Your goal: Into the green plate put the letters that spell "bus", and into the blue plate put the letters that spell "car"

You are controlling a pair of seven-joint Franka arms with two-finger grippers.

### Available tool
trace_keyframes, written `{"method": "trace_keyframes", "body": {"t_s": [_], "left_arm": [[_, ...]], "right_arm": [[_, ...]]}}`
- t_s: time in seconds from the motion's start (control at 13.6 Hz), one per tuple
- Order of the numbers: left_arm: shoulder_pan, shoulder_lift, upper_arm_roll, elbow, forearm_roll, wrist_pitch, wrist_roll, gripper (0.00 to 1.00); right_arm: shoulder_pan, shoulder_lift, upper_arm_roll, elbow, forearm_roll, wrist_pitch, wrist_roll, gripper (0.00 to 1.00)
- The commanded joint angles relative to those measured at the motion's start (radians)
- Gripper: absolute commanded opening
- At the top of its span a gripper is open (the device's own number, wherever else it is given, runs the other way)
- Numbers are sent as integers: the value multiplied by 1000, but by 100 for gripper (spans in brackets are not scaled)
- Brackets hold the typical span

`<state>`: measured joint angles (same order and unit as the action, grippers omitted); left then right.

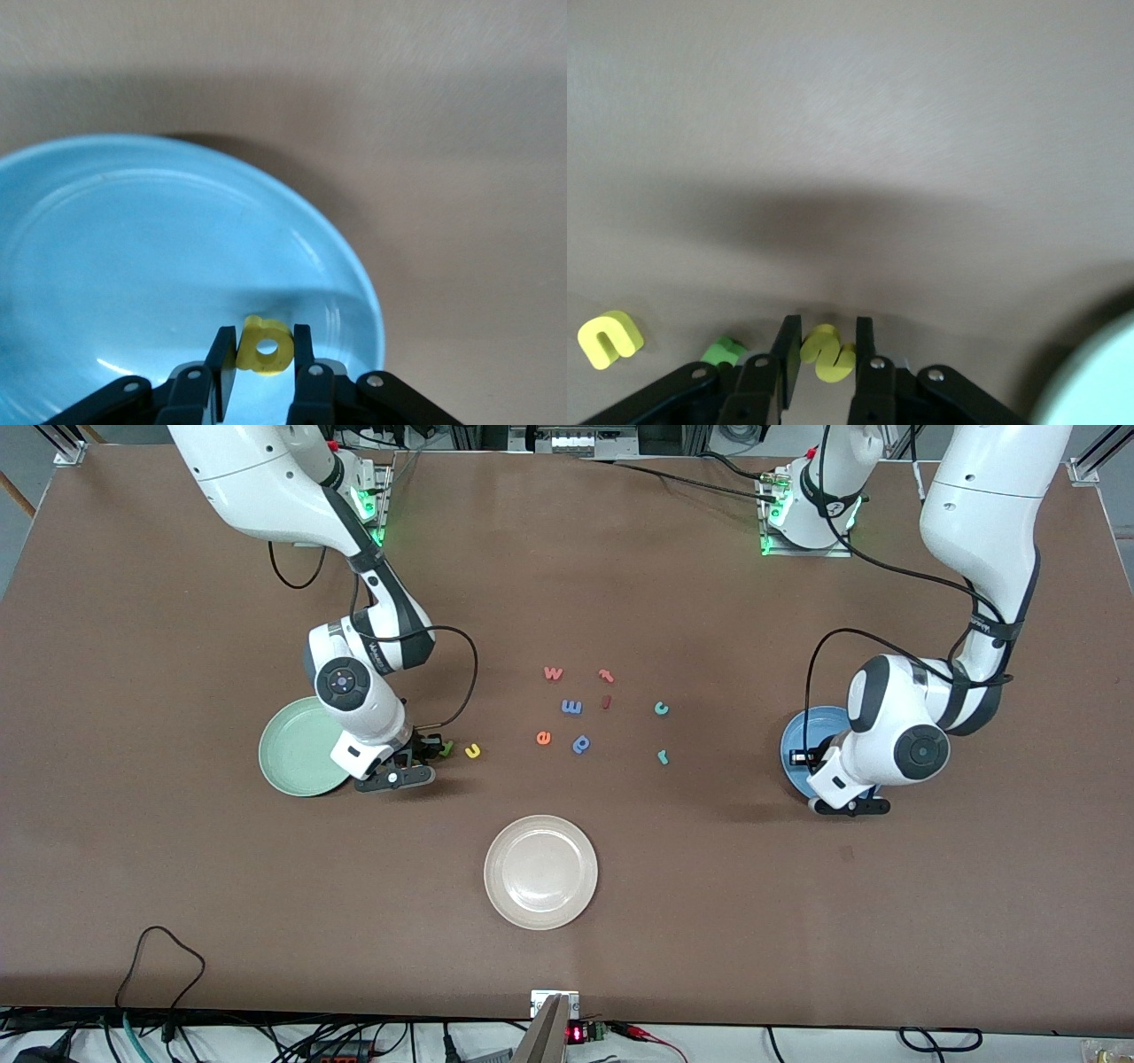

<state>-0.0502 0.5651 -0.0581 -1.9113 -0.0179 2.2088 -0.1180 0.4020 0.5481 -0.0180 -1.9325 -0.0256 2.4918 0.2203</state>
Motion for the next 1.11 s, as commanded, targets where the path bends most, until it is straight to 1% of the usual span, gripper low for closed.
{"method": "trace_keyframes", "body": {"t_s": [0.0, 0.07, 0.15, 0.22, 0.29, 0.37, 0.44, 0.52, 0.59, 0.66, 0.74, 0.81, 0.88, 0.96, 1.03], "left_arm": [[49, -51, -6, -57, 19, 16, 40, 23], [49, -53, -6, -54, 19, 14, 40, 50], [47, -60, -11, -46, 19, 3, 38, 86], [47, -79, -17, -43, 19, 0, 41, 100], [37, -103, -22, -38, 21, -10, 41, 100], [26, -116, -47, -5, 21, -33, 29, 100], [23, -114, -77, 35, 21, -65, 41, 100], [13, -105, -98, 73, 21, -72, 41, 97], [1, -82, -133, 110, 18, -70, 34, 91], [-17, -41, -161, 159, 9, -70, 18, 84], [-51, 2, -167, 196, 7, -63, -3, 79], [-91, 42, -167, 234, 6, -60, -49, 73], [-130, 71, -167, 262, 7, -55, -110, 68], [-167, 88, -167, 278, 12, -54, -173, 66], [-192, 104, -167, 278, 13, -50, -228, 62]], "right_arm": [[-69, -114, 3, -14, -4, -137, -70, 5], [-104, -132, 3, -16, -4, -180, -125, 5], [-133, -143, 3, -16, -4, -229, -168, 5], [-172, -146, 3, -17, -5, -266, -197, 5], [-202, -148, 1, -22, -5, -280, -219, 5], [-225, -145, 0, -31, -11, -284, -235, 5], [-238, -137, 0, -31, -34, -284, -237, 10], [-244, -128, -2, -33, -54, -283, -230, 20], [-246, -116, -14, -33, -56, -281, -230, 43], [-247, -111, -17, -31, -56, -280, -231, 58], [-247, -111, -17, -31, -56, -278, -233, 79], [-246, -117, -17, -31, -56, -278, -230, 82], [-238, -120, -16, -31, -56, -275, -219, 83], [-221, -123, -14, -23, -45, -274, -217, 82], [-195, -126, -13, -19, -36, -266, -194, 81]]}}
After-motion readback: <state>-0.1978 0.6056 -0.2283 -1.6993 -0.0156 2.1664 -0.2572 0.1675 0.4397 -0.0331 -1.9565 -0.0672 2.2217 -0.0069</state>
